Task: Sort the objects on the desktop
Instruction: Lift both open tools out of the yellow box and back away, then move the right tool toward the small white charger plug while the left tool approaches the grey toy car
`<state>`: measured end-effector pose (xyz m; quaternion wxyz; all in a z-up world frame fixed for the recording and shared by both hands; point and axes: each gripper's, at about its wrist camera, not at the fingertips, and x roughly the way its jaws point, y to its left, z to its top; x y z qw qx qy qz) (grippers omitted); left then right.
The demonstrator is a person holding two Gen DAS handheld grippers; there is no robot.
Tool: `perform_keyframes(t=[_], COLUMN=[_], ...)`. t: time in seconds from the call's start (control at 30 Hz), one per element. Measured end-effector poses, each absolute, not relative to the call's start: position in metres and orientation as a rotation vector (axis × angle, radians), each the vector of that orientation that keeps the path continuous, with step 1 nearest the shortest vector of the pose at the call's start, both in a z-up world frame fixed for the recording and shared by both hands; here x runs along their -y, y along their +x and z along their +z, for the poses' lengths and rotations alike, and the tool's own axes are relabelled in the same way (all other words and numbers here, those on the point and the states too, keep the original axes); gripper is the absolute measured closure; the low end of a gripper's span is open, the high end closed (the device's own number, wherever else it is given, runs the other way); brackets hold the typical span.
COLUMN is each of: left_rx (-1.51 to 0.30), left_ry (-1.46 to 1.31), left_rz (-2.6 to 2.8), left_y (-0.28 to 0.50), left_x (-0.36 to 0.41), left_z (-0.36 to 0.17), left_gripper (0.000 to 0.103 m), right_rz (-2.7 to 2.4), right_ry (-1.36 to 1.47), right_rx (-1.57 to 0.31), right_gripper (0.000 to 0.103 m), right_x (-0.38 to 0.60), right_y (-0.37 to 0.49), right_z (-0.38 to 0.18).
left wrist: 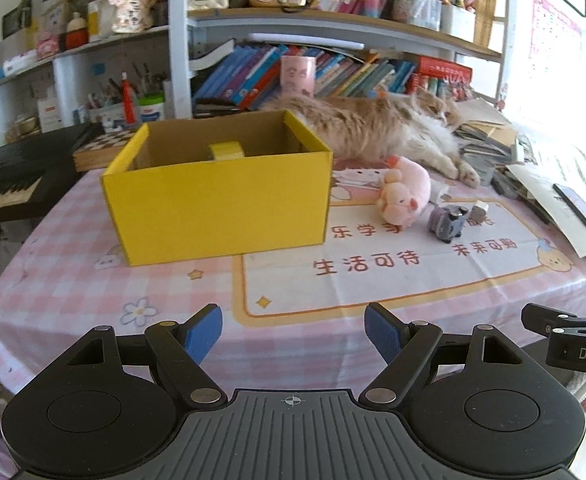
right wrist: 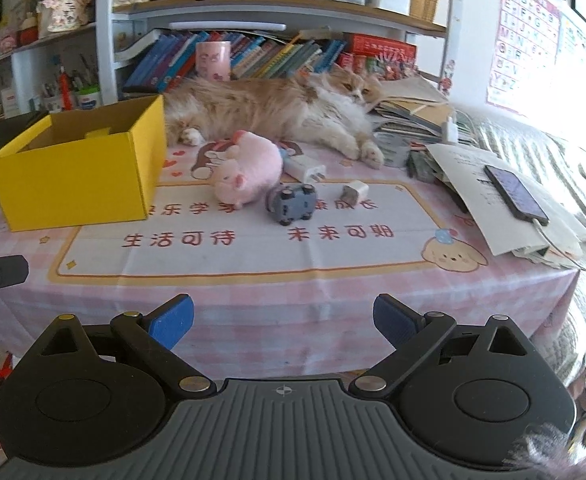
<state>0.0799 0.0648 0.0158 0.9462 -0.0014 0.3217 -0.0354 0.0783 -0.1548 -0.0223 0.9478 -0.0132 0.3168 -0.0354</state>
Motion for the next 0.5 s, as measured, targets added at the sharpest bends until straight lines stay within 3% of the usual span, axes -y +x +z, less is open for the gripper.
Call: perform_keyframes(t=[0.5], left_rx=[-0.651], left_ry=[0.020], left_rz=[-0.119], left_y=[0.112], left_x=[-0.031], left_z=[0.018], left_gripper=[0.022], right_rz=[-0.119], right_ry=[-0.022], right_rx=[-0.682], right_gripper=[0.006], right_x=[0.185], right_y=[0.102], right_z=[-0.023])
